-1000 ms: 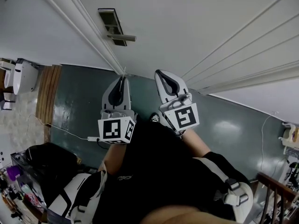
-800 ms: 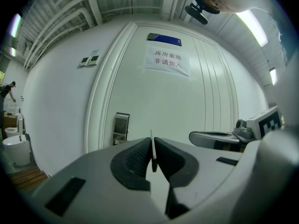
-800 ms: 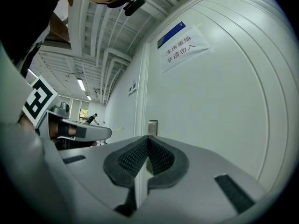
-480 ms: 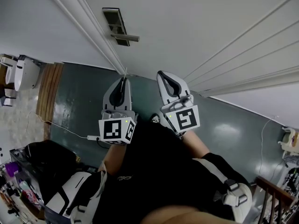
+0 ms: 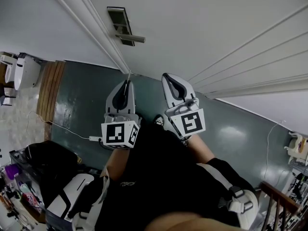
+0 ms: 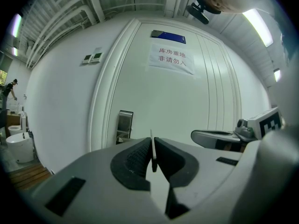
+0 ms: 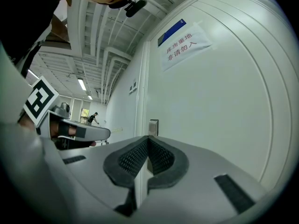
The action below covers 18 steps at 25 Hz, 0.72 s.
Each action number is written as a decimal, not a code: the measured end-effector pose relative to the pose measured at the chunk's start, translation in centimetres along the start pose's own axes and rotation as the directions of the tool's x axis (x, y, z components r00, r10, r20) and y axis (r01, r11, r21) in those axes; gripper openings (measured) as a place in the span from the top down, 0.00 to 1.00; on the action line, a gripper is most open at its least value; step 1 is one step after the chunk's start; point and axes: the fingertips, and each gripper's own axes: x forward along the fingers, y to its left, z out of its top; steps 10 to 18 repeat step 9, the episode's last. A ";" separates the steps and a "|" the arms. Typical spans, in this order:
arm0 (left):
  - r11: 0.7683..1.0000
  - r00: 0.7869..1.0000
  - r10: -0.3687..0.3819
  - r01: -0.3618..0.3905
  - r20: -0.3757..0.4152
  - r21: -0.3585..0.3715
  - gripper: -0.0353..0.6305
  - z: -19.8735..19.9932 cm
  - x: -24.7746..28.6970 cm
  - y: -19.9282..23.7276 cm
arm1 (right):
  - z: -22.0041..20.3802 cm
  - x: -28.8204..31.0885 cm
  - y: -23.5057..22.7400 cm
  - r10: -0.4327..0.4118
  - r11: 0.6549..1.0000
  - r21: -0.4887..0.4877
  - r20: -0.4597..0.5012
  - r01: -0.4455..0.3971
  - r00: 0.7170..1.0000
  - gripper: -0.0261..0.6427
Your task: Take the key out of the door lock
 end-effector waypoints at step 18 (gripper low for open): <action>1.000 1.000 -0.002 0.001 -0.011 -0.012 0.89 0.6 0.7 1.7 | 0.3 2.0 0.2 -0.007 1.000 0.004 -0.003 0.007 1.000 0.95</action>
